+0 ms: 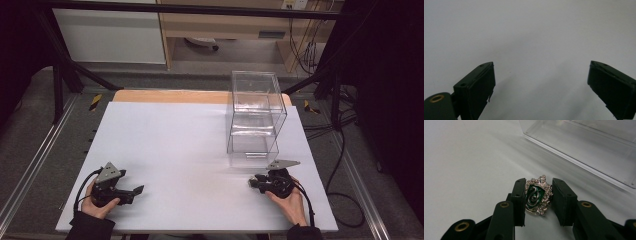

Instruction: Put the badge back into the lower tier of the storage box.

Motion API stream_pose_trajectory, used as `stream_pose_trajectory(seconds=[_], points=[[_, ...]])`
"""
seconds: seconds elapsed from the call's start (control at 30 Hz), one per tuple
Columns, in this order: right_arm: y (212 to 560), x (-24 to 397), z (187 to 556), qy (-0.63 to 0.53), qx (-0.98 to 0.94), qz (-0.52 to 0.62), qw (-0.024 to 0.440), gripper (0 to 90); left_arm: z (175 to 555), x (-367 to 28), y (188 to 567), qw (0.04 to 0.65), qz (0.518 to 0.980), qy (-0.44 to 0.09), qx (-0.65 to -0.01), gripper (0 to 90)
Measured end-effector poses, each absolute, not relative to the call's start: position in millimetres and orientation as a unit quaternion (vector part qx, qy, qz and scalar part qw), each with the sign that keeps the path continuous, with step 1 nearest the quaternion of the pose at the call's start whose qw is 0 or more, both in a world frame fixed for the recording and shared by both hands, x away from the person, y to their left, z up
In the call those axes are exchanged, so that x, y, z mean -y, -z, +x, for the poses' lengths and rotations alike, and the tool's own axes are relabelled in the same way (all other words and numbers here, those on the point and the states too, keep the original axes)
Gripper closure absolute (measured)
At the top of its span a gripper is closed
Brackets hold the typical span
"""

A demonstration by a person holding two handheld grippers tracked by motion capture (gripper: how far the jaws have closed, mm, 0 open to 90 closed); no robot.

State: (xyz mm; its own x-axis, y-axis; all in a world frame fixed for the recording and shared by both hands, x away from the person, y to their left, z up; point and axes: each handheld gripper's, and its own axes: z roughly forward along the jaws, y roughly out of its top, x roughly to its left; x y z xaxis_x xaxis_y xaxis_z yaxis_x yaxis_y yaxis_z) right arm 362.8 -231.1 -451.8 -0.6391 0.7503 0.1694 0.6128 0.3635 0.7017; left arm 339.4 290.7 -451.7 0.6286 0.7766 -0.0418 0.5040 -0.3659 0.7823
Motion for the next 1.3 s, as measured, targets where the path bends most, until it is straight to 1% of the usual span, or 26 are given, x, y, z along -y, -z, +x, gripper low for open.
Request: stream_pose_trajectory(seconds=[0.17,0.4,0.57,0.7,1.3], points=[[447.4,232.6,360.6,-0.398,-0.812,0.416,0.091,73.2,339.4,-290.7,451.7,0.401,0.809,-0.17,-0.396,7.4],[446.3,233.0,359.4,-0.398,-0.813,0.415,0.089,73.8,339.3,-290.7,451.6,0.401,0.809,-0.17,-0.395,7.6],[443.8,234.0,357.9,-0.411,-0.809,0.411,0.086,79.2,339.1,-290.8,451.4,0.402,0.808,-0.171,-0.395,7.7],[442.4,234.0,356.6,-0.415,-0.808,0.41,0.081,81.5,339.1,-290.7,451.6,0.403,0.807,-0.17,-0.397,7.7],[439.8,234.4,352.7,-0.404,-0.818,0.402,0.079,82.2,339.1,-291.3,451.3,0.403,0.807,-0.172,-0.396,7.8]])
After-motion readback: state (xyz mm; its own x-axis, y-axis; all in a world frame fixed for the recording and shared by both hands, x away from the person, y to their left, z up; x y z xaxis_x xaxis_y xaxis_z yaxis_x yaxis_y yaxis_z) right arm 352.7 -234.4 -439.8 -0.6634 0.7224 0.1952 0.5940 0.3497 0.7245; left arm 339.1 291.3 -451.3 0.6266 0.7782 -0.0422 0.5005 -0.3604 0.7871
